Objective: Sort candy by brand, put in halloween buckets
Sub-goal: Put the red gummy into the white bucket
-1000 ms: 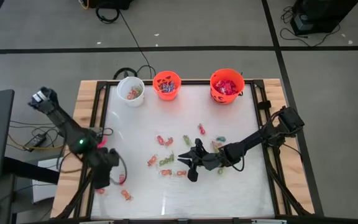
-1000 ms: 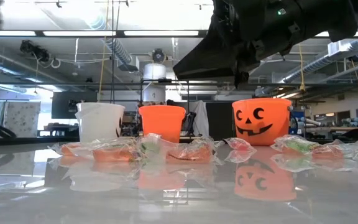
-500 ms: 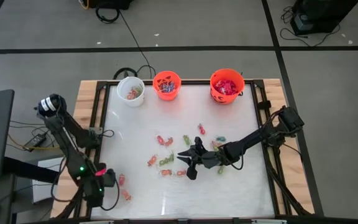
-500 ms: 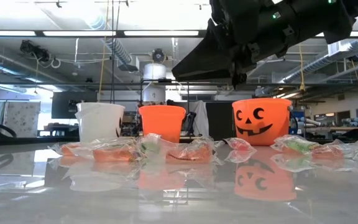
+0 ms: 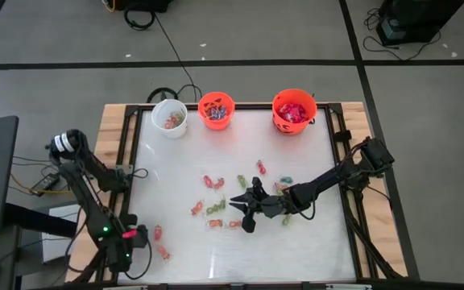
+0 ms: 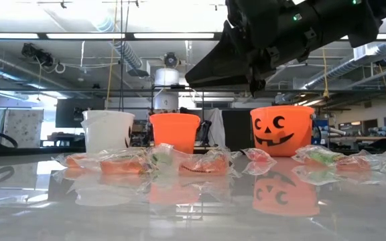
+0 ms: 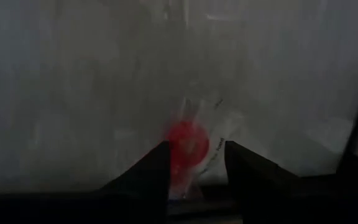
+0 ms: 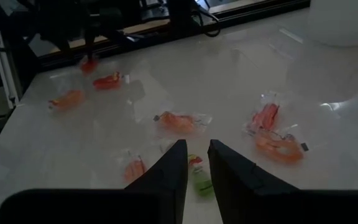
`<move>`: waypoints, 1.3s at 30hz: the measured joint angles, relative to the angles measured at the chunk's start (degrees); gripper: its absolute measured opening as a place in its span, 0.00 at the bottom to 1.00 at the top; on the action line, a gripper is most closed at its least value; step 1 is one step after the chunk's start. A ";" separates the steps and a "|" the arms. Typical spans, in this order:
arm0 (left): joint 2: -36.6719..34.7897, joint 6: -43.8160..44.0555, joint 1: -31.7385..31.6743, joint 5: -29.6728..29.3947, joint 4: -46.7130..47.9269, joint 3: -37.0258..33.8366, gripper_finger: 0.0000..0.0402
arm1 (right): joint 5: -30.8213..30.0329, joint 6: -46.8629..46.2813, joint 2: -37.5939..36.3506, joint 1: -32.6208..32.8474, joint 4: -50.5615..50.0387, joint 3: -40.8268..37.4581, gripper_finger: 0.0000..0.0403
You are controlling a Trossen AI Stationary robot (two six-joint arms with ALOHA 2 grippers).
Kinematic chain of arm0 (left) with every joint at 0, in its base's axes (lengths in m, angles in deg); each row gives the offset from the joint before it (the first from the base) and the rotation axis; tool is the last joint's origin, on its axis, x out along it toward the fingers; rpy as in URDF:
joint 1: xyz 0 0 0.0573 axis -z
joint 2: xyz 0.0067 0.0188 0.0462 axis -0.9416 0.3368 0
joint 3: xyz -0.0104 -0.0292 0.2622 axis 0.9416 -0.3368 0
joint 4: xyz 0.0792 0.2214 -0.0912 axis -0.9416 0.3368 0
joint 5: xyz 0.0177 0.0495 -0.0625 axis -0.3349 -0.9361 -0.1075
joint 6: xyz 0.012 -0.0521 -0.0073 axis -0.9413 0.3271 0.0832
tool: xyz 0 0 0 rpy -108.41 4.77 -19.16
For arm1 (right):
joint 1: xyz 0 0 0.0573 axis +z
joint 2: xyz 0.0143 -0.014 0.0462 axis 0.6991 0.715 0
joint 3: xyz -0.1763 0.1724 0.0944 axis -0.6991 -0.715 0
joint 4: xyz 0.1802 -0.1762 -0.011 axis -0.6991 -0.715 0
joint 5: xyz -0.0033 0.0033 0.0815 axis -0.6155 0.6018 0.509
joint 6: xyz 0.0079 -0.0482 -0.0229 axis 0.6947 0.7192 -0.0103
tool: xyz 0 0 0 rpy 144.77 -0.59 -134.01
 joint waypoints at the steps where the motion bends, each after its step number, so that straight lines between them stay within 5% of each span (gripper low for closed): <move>1: 0.44 -0.46 0.19 -0.24 -0.22 0.00 0.42 | 0.00 0.02 0.02 0.00 0.00 0.00 0.20; 6: 2.08 -1.14 -0.15 -0.80 2.56 0.00 0.46 | -0.02 -0.02 0.02 0.00 0.00 0.00 0.20; 12: 1.02 1.50 -4.19 -2.87 6.98 0.00 0.27 | 0.07 -0.04 0.02 -0.02 0.02 0.00 0.20; 20: -9.12 -2.94 -13.66 -15.16 11.49 0.00 0.10 | 0.23 0.12 0.02 -0.05 0.20 0.00 0.20; 31: -28.52 -14.09 -38.80 -40.60 15.45 0.00 0.09 | 2.62 2.08 0.02 -0.83 0.06 0.00 0.20; 39: -35.50 -32.60 -62.77 -45.66 10.28 0.00 0.09 | 2.95 2.32 0.02 -0.90 0.00 0.00 0.20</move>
